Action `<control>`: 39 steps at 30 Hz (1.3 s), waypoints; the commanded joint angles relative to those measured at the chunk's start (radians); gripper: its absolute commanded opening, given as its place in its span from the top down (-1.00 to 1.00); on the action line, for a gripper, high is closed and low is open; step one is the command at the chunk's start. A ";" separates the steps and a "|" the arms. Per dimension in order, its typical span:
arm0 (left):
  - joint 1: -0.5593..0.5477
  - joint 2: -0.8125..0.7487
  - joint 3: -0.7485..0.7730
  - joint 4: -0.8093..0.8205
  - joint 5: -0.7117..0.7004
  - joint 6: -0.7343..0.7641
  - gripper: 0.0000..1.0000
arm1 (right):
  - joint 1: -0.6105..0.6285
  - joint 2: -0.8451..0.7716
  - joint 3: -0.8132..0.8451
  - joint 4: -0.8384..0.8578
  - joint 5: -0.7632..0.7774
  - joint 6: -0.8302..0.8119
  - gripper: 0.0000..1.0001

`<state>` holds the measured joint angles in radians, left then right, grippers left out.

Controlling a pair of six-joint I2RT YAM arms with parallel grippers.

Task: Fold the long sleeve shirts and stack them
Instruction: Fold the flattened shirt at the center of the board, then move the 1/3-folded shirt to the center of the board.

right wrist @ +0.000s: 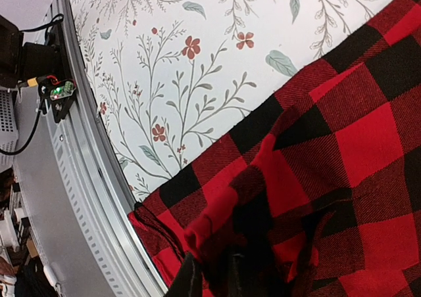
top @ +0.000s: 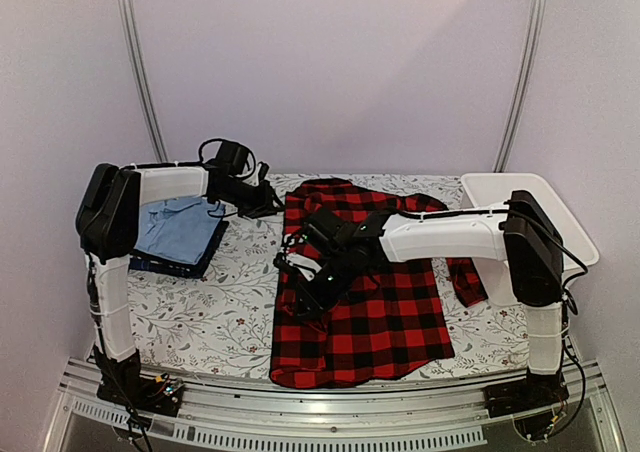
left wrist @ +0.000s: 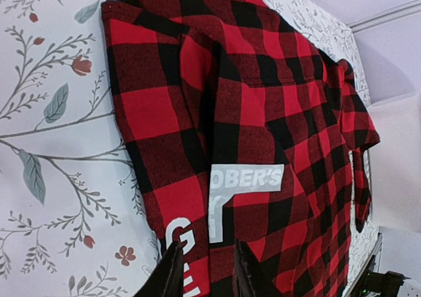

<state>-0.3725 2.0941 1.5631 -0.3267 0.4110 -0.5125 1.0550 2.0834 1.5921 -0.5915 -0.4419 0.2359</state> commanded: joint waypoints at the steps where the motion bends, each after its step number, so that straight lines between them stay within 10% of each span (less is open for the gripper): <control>1: 0.010 -0.016 -0.010 0.018 0.009 -0.006 0.47 | 0.010 0.010 0.014 0.019 -0.017 0.008 0.56; 8: 0.010 0.004 -0.010 0.008 0.001 -0.012 0.46 | 0.009 -0.045 0.016 0.025 0.020 0.004 0.00; 32: -0.023 0.241 0.134 -0.036 -0.071 -0.031 0.39 | -0.171 -0.311 -0.302 0.238 0.214 0.134 -0.08; 39: -0.035 0.271 0.156 -0.045 -0.121 -0.048 0.79 | -0.230 -0.427 -0.414 0.312 0.326 0.179 -0.08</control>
<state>-0.3958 2.3291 1.6989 -0.3447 0.3386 -0.5556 0.8513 1.7409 1.2232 -0.3656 -0.2028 0.3756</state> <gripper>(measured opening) 0.174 0.540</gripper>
